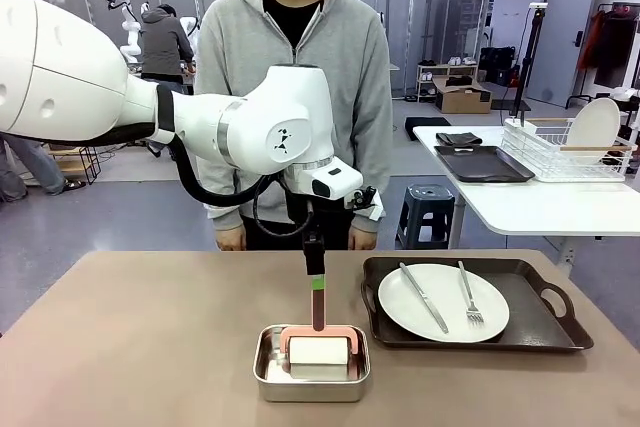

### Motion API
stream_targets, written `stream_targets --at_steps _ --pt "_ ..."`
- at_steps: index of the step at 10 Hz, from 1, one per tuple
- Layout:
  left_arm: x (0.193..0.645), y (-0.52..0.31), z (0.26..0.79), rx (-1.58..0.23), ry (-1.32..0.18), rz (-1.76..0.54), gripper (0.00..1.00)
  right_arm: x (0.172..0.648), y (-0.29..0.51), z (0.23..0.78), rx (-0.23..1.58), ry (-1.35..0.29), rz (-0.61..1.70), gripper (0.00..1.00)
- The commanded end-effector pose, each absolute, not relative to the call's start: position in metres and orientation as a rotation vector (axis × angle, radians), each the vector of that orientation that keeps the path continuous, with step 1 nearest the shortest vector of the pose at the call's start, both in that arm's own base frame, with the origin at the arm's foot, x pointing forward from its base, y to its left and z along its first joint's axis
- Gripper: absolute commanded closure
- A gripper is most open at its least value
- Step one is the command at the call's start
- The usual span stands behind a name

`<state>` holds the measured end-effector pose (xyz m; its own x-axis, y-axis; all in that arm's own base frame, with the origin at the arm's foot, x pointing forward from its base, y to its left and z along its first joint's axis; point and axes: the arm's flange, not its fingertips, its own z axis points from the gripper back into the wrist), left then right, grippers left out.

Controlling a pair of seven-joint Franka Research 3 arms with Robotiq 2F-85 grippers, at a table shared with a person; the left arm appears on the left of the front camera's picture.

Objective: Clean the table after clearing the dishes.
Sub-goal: Place the Lint Roller back on top of the Airtight Container, then when the right (or left) Handle tray is removed, use the right hand (or left hand) to clean the right (or left) side of the table with the Lint Roller.

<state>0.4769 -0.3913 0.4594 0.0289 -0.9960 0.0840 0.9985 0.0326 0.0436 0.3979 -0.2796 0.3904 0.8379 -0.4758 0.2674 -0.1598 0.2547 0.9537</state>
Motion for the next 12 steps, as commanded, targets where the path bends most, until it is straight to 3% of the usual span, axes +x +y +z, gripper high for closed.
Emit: stream_targets --at_steps 1,8,12 --pt "0.477 -0.391 0.459 -0.031 -0.094 -1.538 0.00 0.395 -0.279 0.393 1.314 -0.574 -0.222 0.00" --pt "0.478 -0.392 0.456 -0.033 -0.095 -1.539 0.00 0.395 -0.279 0.393 1.314 -0.574 -0.222 0.00" --pt "0.467 -0.261 0.539 -0.215 -0.328 -1.158 0.00 0.395 -0.279 0.393 1.314 -0.574 -0.222 0.00"
